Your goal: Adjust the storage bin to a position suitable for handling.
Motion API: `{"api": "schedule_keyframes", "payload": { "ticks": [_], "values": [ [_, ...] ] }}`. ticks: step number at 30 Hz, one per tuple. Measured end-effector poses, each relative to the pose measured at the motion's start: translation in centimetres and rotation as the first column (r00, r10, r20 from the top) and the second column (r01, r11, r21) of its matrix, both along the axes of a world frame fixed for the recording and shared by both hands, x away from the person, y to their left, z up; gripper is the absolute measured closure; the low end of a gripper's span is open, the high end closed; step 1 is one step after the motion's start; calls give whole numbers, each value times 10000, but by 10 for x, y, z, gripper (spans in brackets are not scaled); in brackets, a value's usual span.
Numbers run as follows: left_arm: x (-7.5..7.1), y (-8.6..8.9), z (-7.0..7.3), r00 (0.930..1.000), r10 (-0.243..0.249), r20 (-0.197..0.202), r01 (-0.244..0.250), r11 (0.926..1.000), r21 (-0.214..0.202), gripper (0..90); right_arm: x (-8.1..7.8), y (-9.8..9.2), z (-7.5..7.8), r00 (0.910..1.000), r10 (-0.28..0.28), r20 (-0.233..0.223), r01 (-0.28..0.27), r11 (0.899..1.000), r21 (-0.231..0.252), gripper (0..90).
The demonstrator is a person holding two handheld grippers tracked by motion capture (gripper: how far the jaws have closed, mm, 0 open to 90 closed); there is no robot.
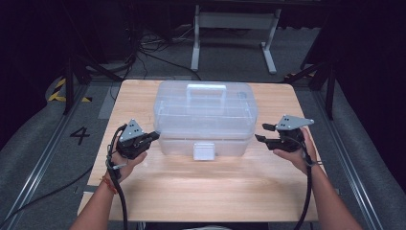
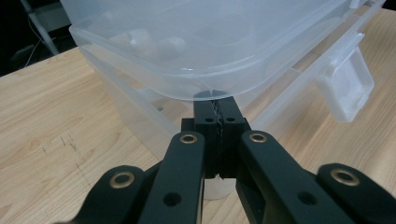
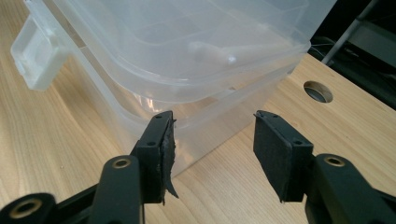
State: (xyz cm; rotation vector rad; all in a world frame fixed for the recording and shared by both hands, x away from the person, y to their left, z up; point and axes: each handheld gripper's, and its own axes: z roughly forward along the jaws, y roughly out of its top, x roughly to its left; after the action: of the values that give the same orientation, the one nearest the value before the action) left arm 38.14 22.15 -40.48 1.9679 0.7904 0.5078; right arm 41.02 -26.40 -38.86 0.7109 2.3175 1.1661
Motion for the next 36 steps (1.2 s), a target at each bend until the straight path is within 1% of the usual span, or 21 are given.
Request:
{"api": "schedule_keyframes", "payload": {
  "ticks": [2, 4, 5, 6, 7, 9, 19, 22, 23, 25, 27, 30, 32, 33, 36],
  "values": [
    [0, 0, 0, 10000, -2, 42, 2, 10000, 55, 899, 2, 2, -4, 10000, 51, -38, -49, 9995, 310, 482],
    [0, 0, 0, 10000, 1, 48, -1, 10000, 67, 899, 3, 4, -7, 9999, 138, -24, -137, 9991, 411, 482],
    [0, 0, 0, 10000, -5, 64, 4, 10000, 69, 899, 5, 4, -10, 9999, 130, -34, -128, 9981, 610, 479],
    [0, 0, 0, 10000, -5, 64, 4, 10000, 69, 899, 5, 4, -10, 9999, 130, -34, -128, 9981, 610, 479],
    [0, 0, 0, 10000, -2, 98, 2, 10000, 78, 899, 7, 3, -10, 9999, 165, -27, -162, 9957, 907, 469],
    [0, 0, 0, 9999, -19, 98, 18, 10000, 70, 899, 7, 3, -10, 10000, 40, 45, -44, 9962, 873, 464],
    [1, 0, -1, 9999, -14, 115, 14, 10000, 48, 899, 7, 4, -9, 9993, 5, 367, -34, 9968, 794, 463],
    [1, 0, -1, 9999, -29, 114, 29, 10000, 14, 898, 7, 5, -9, 9993, -7, 387, -26, 9964, 851, 461],
    [1, 0, -1, 9999, -33, 116, 33, 10000, 19, 897, 7, 5, -8, 9988, -70, 493, 25, 9959, 901, 459],
    [0, 0, -1, 9999, -48, 137, 48, 10000, 16, 896, 7, 7, -7, 9984, -43, 558, -15, 9946, 1035, 459],
    [0, 0, -1, 9999, -46, 136, 46, 10000, 17, 894, 7, 9, -6, 9980, -41, 635, -26, 9945, 1051, 460],
    [0, 1, -1, 9998, -82, 191, 81, 10000, 39, 887, 6, 11, -4, 9959, -200, 887, 101, 9938, 1106, 472],
    [-1, 1, -2, 9998, -85, 158, 86, 10000, -27, 878, 6, 10, -2, 9951, -322, 936, 193, 9906, 1357, 476],
    [-1, 1, -2, 9999, -104, 136, 104, 9999, -45, 874, 6, 10, -1, 9939, -361, 1041, 221, 9908, 1333, 477],
    [-1, 1, -2, 9997, -141, 192, 142, 9999, -68, 864, 6, 11, 1, 9922, -456, 1161, 296, 9903, 1360, 480]
  ]
}}
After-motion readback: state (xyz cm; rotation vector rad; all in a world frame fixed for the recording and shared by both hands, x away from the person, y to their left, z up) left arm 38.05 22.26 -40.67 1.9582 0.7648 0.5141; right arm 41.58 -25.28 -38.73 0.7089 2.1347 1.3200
